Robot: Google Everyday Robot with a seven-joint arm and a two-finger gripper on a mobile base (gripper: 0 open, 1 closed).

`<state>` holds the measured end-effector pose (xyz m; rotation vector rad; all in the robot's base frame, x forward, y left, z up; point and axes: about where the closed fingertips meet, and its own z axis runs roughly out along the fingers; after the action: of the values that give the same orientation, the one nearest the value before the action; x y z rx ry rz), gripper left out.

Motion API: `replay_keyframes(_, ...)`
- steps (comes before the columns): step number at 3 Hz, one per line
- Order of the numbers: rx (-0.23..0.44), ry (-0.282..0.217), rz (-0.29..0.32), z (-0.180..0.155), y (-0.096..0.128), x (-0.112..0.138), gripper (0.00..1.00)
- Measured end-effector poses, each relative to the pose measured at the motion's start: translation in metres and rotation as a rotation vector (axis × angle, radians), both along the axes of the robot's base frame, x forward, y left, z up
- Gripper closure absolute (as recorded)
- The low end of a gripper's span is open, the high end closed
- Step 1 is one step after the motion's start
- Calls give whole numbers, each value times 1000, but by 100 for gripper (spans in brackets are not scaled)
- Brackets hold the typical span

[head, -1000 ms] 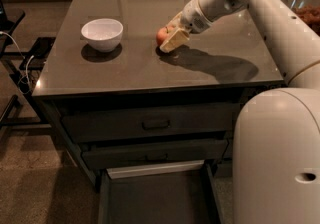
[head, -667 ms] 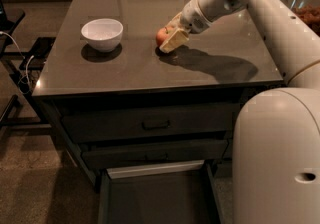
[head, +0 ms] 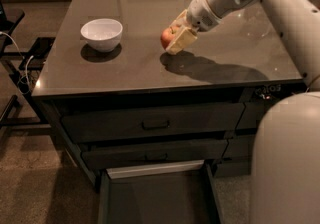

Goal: Place apple into bottom drawer

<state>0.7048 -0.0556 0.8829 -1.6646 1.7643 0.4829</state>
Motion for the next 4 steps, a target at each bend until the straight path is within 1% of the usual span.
replay_keyframes(1, -34, -46, 19, 18, -8, -29, 100)
replay_keyframes(2, -72, -79, 30, 31, -23, -72, 100)
replay_keyframes(3, -104, -109, 20, 35, -44, -122, 100)
replay_keyframes(4, -94, -161, -8, 34, -61, -173, 100)
